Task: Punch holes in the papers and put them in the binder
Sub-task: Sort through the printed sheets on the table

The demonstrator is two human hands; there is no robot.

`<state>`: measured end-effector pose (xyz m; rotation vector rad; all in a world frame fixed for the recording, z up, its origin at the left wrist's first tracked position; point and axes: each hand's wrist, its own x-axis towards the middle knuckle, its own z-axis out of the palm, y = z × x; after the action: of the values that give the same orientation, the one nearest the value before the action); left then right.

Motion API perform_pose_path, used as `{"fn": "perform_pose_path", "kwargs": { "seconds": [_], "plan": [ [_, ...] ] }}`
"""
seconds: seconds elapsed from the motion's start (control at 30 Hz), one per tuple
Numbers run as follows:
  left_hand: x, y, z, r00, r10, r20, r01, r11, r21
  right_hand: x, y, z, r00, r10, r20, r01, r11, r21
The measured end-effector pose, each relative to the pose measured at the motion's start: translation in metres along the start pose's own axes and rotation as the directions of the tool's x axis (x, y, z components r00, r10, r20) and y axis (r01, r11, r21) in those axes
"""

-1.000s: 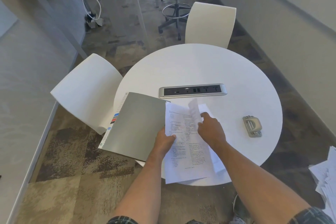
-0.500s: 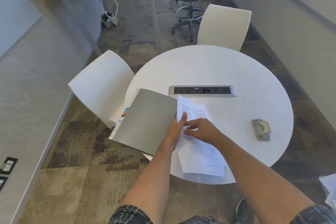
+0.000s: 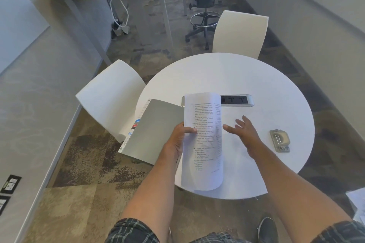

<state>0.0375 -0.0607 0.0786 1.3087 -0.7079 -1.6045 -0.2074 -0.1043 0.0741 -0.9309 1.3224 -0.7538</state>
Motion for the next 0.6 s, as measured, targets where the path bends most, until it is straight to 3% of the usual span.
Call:
{"fn": "perform_pose_path", "kwargs": {
  "seconds": [0.1,0.27,0.4,0.5,0.6],
  "plan": [
    [-0.004,0.013,0.004,0.996,0.004,0.089,-0.003,1.000,-0.010,0.000,-0.008,-0.003,0.997,-0.010,0.073,0.006,0.999,0.044],
    [-0.004,0.023,0.006,0.990,0.030,0.140,-0.023,0.998,-0.054,-0.011,-0.020,-0.007,0.971,-0.166,0.173,0.126,0.967,0.219],
    [-0.008,0.026,0.012,0.996,0.026,0.090,-0.027,1.000,0.015,-0.016,-0.022,-0.009,0.966,-0.181,0.184,0.135,0.962,0.239],
    [-0.010,0.025,0.019,0.994,0.105,0.031,-0.109,0.986,0.126,-0.017,-0.027,-0.011,0.967,-0.222,0.127,0.191,0.957,0.217],
    [-0.009,0.026,0.021,0.987,0.153,-0.043,-0.148,0.985,0.088,-0.017,-0.031,-0.014,0.961,-0.267,0.074,0.240,0.934,0.264]
  ]
}}
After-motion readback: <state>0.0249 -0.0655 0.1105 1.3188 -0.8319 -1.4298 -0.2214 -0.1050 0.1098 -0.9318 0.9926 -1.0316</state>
